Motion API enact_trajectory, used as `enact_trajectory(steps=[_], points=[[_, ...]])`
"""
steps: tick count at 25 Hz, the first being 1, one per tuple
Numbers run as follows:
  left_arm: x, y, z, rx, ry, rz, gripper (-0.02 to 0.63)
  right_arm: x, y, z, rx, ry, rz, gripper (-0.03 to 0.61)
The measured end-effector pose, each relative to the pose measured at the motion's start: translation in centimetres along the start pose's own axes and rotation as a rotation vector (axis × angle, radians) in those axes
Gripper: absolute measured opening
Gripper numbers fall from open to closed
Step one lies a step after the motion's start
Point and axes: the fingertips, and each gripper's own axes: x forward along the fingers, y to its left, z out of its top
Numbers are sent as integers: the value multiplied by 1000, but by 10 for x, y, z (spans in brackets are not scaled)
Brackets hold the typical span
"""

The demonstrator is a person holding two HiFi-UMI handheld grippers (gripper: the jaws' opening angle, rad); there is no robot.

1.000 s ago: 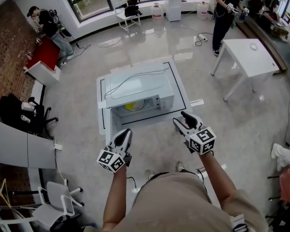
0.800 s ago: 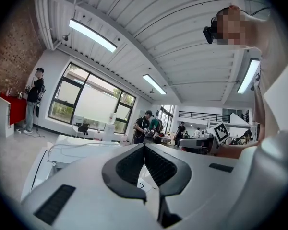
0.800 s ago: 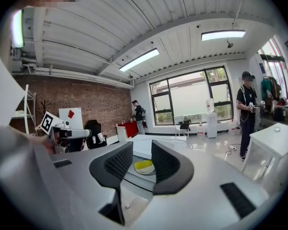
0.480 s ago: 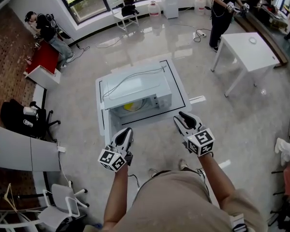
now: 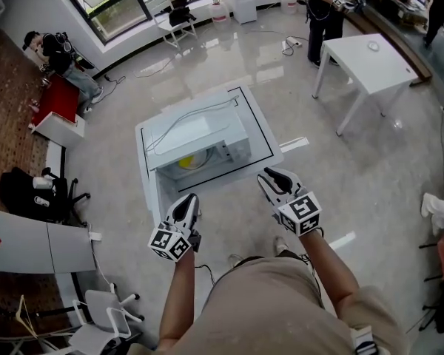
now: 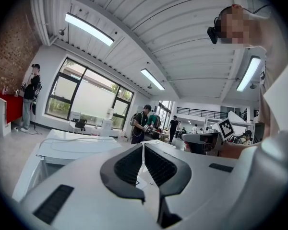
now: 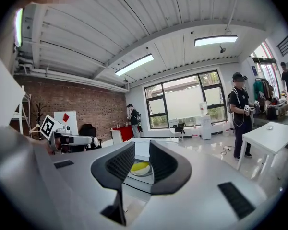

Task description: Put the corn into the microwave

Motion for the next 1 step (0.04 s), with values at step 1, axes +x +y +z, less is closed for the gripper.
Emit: enact_trajectory(steps=[1], points=[[2,-2,-2,-2,3,0,2,0,0,1,-11,-3,2,96]])
